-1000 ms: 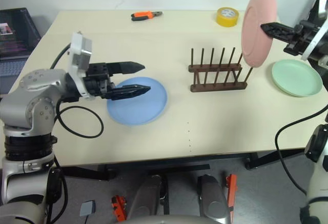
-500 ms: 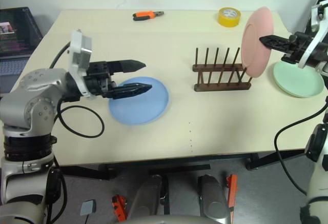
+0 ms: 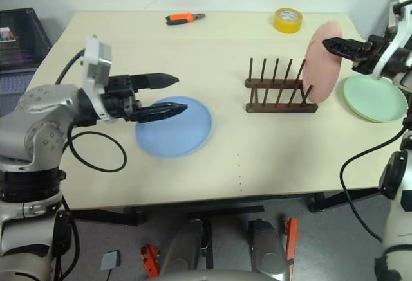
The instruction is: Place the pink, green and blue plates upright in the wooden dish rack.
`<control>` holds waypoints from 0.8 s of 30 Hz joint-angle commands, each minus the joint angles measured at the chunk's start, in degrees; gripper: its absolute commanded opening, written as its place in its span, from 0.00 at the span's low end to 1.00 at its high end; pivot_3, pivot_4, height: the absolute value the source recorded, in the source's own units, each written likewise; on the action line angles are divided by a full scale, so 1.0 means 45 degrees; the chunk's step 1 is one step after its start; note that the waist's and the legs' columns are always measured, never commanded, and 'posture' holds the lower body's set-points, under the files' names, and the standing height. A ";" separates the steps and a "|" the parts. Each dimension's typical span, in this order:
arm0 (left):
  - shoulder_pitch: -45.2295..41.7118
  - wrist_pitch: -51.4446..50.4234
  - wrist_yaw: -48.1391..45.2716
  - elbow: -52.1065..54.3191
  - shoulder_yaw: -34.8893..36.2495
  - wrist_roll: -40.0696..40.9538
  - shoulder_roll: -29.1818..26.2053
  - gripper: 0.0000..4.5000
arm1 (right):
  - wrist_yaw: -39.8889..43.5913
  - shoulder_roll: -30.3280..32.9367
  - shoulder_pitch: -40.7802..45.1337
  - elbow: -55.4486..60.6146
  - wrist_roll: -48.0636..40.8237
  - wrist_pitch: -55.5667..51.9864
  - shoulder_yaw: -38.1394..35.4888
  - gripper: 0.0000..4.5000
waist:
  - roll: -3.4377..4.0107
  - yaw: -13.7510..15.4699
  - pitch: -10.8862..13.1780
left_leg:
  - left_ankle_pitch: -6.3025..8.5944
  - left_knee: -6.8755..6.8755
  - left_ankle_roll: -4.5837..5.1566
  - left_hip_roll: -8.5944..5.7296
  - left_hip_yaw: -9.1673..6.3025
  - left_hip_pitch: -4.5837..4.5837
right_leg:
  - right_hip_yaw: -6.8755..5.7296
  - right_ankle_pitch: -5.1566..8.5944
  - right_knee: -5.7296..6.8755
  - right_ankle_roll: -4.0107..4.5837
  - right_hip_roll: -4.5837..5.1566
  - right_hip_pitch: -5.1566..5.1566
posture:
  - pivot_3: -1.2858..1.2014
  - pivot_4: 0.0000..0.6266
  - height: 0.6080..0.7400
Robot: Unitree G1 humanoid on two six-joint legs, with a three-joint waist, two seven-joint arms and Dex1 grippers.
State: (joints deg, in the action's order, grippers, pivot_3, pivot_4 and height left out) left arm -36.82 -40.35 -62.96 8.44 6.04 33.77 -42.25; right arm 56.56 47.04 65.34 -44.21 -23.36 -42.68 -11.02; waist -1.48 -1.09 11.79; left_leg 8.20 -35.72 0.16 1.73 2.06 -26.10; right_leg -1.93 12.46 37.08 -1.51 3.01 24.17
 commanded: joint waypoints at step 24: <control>0.1392 0.1535 0.1734 -0.4708 -0.0499 -0.3660 -0.1832 0.89 | -0.0439 -0.1743 -0.4112 1.3362 -0.1451 -0.1517 0.3321 0.79 | -0.0009 -0.0062 -0.0006 | 0.0000 0.0121 -0.0009 0.0070 0.0005 0.0031 | -0.0010 0.0010 -0.0008 0.0081 0.0046 0.0025 | 0.52 0.24 1.00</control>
State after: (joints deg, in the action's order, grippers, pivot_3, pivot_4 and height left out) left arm -30.13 -34.27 -55.63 -13.59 3.55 18.07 -50.09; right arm 57.10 39.01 46.72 13.64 -31.96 -50.06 2.93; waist -1.51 -1.36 11.76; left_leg 8.20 -35.17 0.12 2.04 2.09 -26.02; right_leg -1.98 12.46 37.03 -1.07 3.22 24.33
